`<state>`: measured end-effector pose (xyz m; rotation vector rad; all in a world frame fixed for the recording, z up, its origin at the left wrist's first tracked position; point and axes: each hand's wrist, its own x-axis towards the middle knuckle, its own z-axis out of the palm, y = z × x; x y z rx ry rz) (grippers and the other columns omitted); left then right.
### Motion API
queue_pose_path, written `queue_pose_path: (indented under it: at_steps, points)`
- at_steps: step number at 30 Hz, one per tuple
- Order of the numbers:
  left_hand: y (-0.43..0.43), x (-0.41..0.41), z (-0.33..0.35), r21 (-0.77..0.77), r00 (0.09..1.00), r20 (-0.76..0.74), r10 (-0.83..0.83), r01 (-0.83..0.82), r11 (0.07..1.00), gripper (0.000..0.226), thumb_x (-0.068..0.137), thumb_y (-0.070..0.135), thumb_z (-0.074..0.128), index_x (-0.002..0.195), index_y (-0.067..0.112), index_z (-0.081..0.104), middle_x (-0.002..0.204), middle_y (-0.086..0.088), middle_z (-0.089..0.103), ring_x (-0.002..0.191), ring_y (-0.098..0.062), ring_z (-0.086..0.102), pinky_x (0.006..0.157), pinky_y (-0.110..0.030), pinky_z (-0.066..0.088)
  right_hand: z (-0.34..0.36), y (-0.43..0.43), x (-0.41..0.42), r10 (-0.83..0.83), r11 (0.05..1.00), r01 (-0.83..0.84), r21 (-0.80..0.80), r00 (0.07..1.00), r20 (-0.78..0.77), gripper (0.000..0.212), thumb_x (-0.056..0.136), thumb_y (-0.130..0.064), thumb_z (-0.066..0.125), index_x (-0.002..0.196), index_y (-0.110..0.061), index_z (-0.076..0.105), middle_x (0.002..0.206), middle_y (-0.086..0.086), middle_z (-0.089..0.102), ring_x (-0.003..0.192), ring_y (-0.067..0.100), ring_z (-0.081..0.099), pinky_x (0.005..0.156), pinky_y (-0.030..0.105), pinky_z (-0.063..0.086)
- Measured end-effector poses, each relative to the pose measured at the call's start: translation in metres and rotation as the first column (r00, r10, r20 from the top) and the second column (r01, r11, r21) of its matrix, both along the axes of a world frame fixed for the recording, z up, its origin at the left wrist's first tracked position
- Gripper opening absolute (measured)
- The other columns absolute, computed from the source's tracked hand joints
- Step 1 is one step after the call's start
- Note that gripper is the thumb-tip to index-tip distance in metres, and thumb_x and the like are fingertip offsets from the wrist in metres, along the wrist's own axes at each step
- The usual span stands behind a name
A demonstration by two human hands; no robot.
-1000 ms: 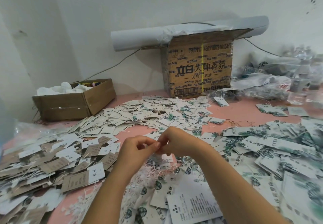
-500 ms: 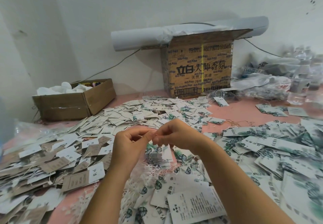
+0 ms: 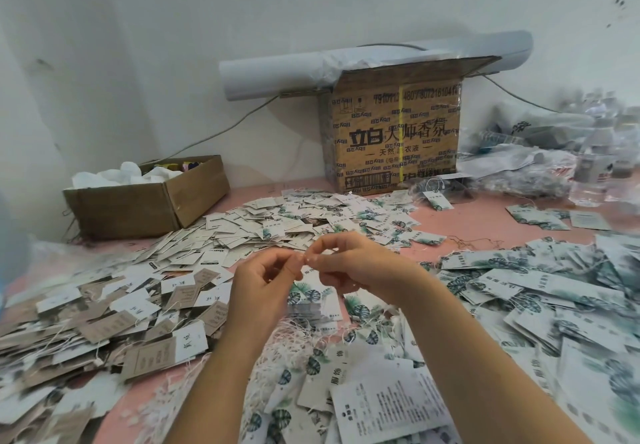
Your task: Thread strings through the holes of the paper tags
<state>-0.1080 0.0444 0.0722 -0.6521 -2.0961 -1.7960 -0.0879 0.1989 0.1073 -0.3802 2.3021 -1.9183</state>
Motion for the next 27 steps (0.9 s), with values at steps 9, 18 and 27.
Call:
queue_pose_path:
  at_steps: [9,18,27]
  points:
    - [0.001,-0.006,-0.019,-0.122,0.999,-0.009,0.051,-0.052,0.991,0.014,0.088,0.039,0.052,0.09,0.035,0.064,0.078,0.018,0.066,0.073,0.001,0.058,0.062,-0.01,0.043,-0.017,-0.002,-0.012,-0.191,0.969,0.195,0.154,0.981,-0.037,0.016,0.094,-0.007,0.047,0.102,-0.017,0.057,0.058,-0.008,0.048,0.034,0.005,0.028,0.034,0.018,0.022]
    - [-0.004,-0.021,-0.059,-0.578,0.979,-0.066,0.192,-0.195,0.792,0.035,0.097,0.032,0.045,0.131,0.025,0.051,0.132,0.01,0.052,0.125,-0.011,0.033,0.098,-0.025,0.027,-0.062,0.001,-0.033,-0.463,0.553,0.46,0.694,0.863,-0.203,0.049,0.084,-0.054,0.054,0.059,-0.013,0.041,0.054,-0.001,0.044,0.049,0.017,0.041,0.048,0.023,0.03]
    - [-0.007,-0.024,-0.063,-0.61,0.978,-0.119,0.171,-0.208,0.765,0.032,0.096,0.031,0.049,0.127,0.027,0.056,0.132,0.015,0.052,0.119,-0.009,0.035,0.097,-0.024,0.028,-0.064,-0.007,-0.037,-0.446,0.486,0.468,0.738,0.859,-0.251,0.051,0.083,-0.046,0.063,0.058,-0.017,0.03,0.055,-0.002,0.035,0.047,0.015,0.031,0.045,0.023,0.023]
